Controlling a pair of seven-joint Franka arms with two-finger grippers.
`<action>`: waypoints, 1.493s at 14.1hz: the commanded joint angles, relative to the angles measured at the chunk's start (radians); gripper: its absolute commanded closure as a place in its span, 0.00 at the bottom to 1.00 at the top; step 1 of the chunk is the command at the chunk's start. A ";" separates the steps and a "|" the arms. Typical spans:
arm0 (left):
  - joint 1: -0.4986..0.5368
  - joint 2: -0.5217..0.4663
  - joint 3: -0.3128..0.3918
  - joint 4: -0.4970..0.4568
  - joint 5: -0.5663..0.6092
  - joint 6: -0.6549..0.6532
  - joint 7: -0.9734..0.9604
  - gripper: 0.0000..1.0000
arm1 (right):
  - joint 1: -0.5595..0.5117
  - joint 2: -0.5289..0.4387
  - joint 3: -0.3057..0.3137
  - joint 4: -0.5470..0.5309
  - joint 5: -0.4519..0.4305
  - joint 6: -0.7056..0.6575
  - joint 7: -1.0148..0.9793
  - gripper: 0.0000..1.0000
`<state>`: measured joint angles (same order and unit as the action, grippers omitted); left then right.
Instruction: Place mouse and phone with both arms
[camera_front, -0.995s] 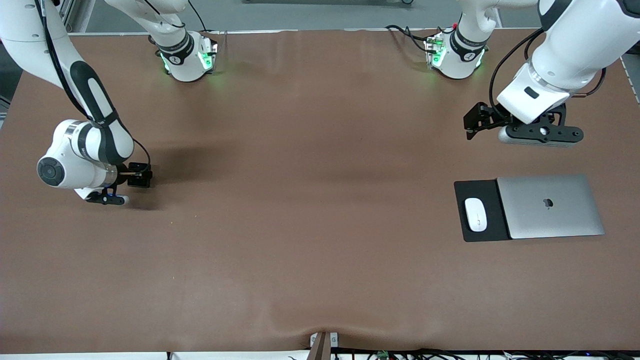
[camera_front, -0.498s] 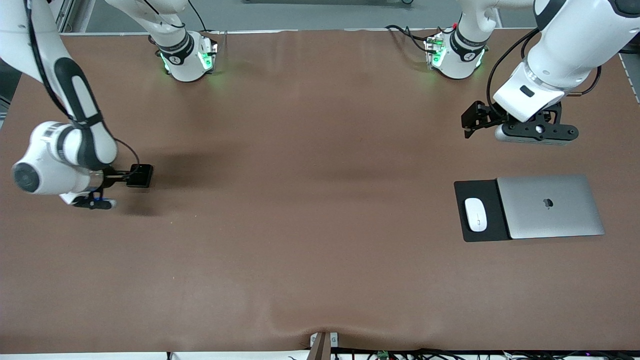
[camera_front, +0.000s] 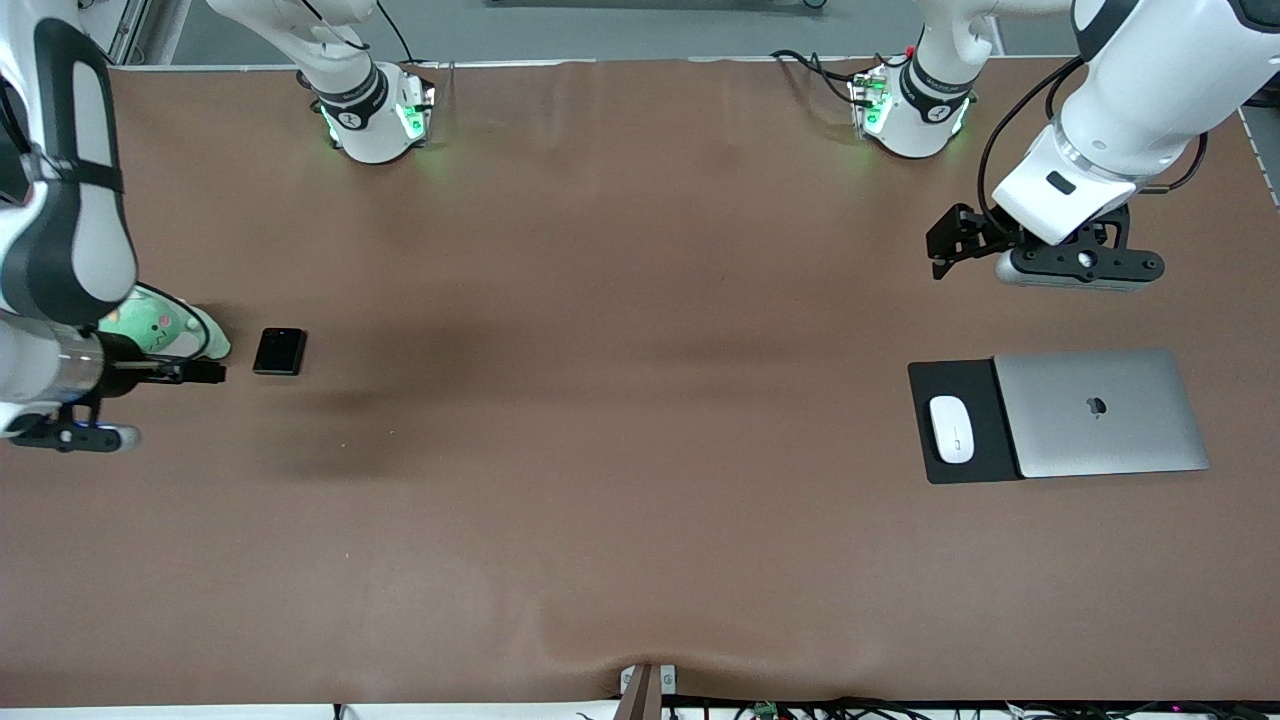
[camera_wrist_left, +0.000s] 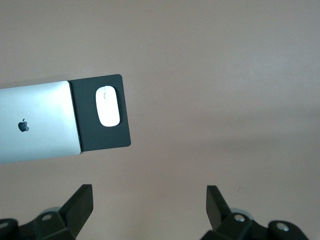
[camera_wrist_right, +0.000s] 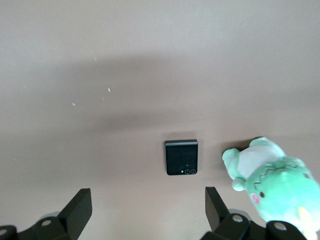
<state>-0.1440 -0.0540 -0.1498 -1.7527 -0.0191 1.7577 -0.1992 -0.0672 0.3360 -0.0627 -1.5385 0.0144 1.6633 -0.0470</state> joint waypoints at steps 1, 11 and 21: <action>0.000 -0.003 0.001 0.007 -0.021 0.002 -0.003 0.00 | 0.022 -0.044 -0.002 0.067 -0.008 -0.036 0.010 0.00; 0.001 -0.012 0.001 0.016 -0.015 -0.024 -0.002 0.00 | 0.056 -0.264 -0.005 0.008 -0.071 -0.126 -0.010 0.00; 0.001 -0.015 0.004 0.045 -0.008 -0.064 -0.002 0.00 | 0.044 -0.252 0.000 0.005 -0.063 -0.091 -0.030 0.00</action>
<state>-0.1441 -0.0548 -0.1478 -1.7102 -0.0197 1.7263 -0.1994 -0.0141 0.0917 -0.0705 -1.5218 -0.0376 1.5625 -0.0559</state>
